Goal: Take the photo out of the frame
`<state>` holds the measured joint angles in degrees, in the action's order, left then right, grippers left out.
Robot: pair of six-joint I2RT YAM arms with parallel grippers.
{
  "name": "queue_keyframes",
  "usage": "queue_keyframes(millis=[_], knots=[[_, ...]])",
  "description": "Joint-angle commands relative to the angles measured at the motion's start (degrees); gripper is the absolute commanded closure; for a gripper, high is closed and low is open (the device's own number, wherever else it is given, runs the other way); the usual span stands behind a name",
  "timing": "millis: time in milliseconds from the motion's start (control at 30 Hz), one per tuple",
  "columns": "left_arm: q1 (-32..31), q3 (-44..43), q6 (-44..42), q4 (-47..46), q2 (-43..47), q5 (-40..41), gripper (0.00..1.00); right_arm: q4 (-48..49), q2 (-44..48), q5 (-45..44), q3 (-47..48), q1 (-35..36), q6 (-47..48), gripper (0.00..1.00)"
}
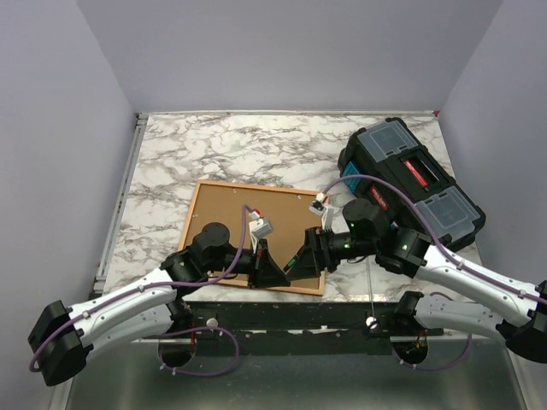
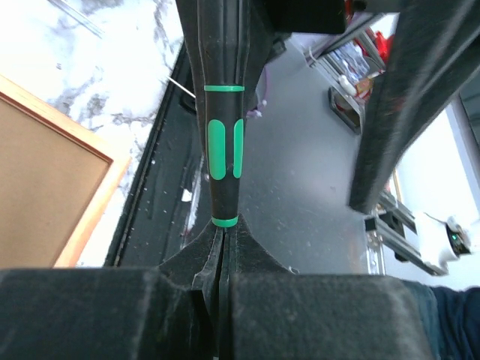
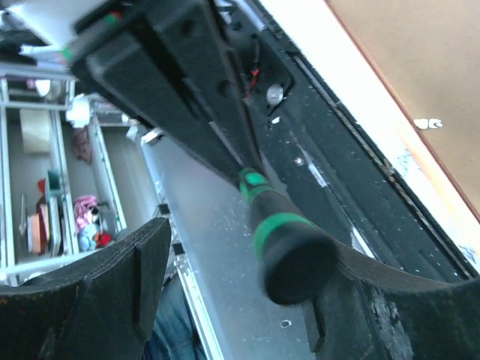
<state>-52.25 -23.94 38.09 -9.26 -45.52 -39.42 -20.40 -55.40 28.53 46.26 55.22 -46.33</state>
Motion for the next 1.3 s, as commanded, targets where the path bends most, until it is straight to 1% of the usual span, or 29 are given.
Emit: queue_keyframes(millis=[0, 67, 133, 167, 300, 400, 433, 567, 733, 900, 1267], knots=[[-0.4, 0.3, 0.0, -3.1, -2.3, -8.7, 1.0, -2.1, -2.2, 9.3, 5.1, -0.3, 2.9, 0.3], [-0.8, -0.1, 0.2, -3.5, -3.0, -9.3, 1.0, -4.0, -4.9, 10.6, 6.8, -2.3, 3.6, 0.36], [-0.9, -0.3, -0.1, -3.0, -3.3, -9.2, 1.0, -4.7, -7.0, 12.5, 7.6, -3.8, 4.6, 0.46], [-1.0, -0.3, -0.1, -3.2, -3.3, -9.5, 1.0, -4.8, -7.6, 13.1, 7.5, -4.2, 4.8, 0.47], [-1.1, -0.5, 0.0, -2.9, -2.8, -9.6, 1.0, -5.9, -8.8, 15.4, 6.6, -6.4, 6.7, 0.46], [-1.1, -0.4, 0.3, -3.1, -2.7, -10.1, 1.0, -5.5, -8.7, 16.7, 5.6, -7.5, 7.2, 0.38], [-1.1, -0.3, 0.4, -3.2, -2.7, -10.1, 1.0, -5.1, -8.9, 17.3, 5.3, -7.7, 7.4, 0.38], [-1.2, -0.6, 0.3, -3.5, -4.1, -10.8, 1.0, -2.4, -11.1, 20.3, 4.0, -7.8, 7.9, 0.42], [-1.1, -0.6, 0.4, -3.8, -4.9, -10.6, 1.0, -0.7, -14.2, 24.9, 3.7, -7.8, 10.3, 0.53], [-1.3, -0.5, 0.6, -4.2, -5.4, -10.8, 1.0, 3.0, -15.0, 27.8, 2.4, -7.7, 9.7, 0.64], [-1.4, -0.5, 0.8, -4.0, -5.6, -11.0, 1.0, 5.0, -18.0, 28.8, 2.1, -7.8, 10.4, 0.65]])
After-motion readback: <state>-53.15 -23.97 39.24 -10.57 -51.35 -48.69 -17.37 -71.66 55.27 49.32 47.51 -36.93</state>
